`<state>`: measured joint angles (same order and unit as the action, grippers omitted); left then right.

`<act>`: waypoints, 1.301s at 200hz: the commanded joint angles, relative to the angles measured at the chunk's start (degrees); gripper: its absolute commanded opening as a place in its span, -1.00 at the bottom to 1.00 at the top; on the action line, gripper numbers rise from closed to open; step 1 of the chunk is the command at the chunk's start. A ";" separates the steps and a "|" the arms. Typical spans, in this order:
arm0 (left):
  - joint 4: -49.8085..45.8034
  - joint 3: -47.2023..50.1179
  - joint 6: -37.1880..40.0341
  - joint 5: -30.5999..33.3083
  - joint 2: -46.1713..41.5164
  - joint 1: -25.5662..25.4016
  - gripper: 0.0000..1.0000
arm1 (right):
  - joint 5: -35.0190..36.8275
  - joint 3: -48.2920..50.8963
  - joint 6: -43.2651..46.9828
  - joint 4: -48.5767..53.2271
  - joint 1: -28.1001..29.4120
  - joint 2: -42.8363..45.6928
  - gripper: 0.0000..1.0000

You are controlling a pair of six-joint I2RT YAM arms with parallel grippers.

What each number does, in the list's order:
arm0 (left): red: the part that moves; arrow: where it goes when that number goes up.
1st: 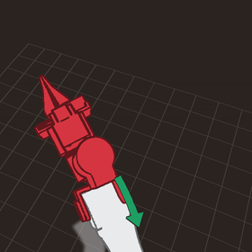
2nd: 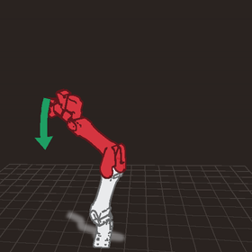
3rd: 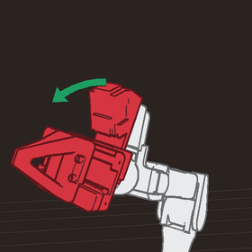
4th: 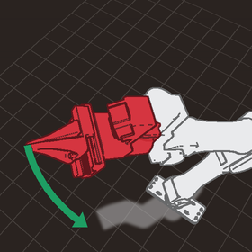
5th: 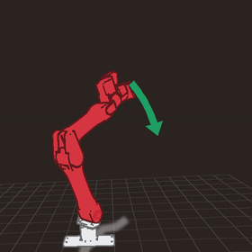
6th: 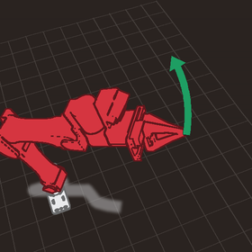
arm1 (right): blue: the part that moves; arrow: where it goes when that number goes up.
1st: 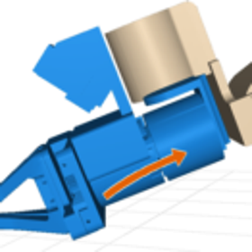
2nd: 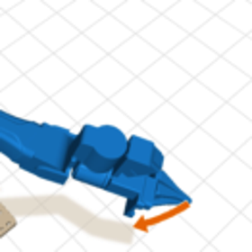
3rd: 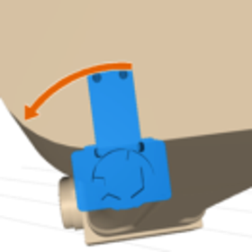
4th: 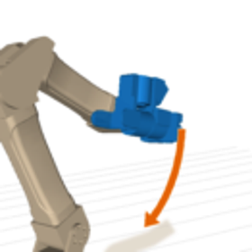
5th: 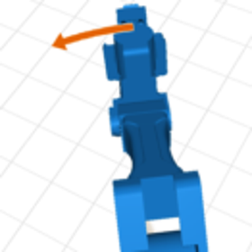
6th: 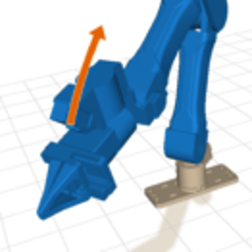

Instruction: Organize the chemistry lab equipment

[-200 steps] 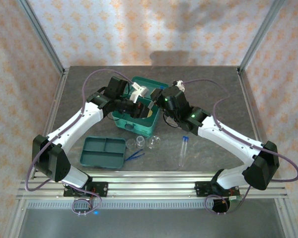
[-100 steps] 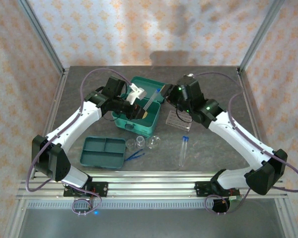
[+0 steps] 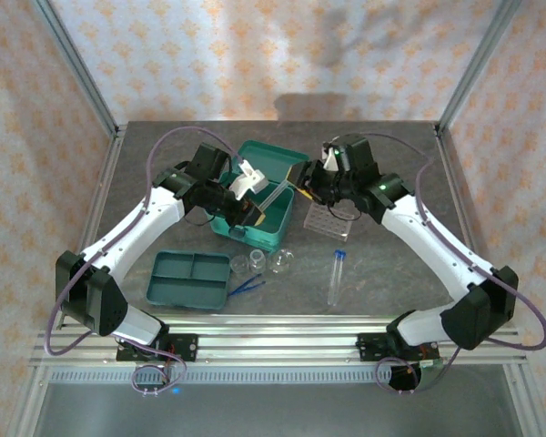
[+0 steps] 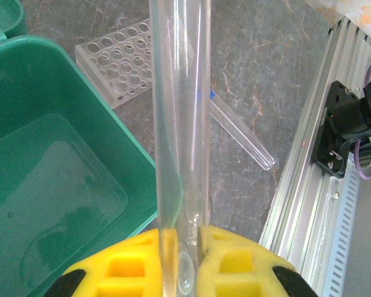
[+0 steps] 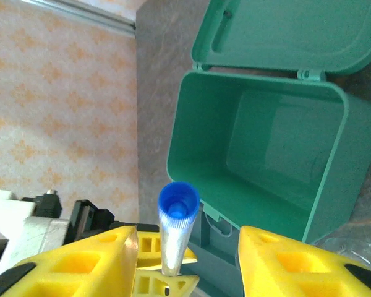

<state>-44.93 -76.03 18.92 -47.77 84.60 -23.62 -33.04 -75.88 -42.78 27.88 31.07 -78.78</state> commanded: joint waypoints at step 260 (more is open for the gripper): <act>-5.36 -1.05 6.70 -3.12 -1.84 0.17 -0.92 | -15.70 3.57 -2.97 -9.58 -0.38 -4.08 -0.67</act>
<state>-48.73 -76.03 24.18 -50.04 83.81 -23.57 -47.44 -72.75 -45.65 20.08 30.92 -83.11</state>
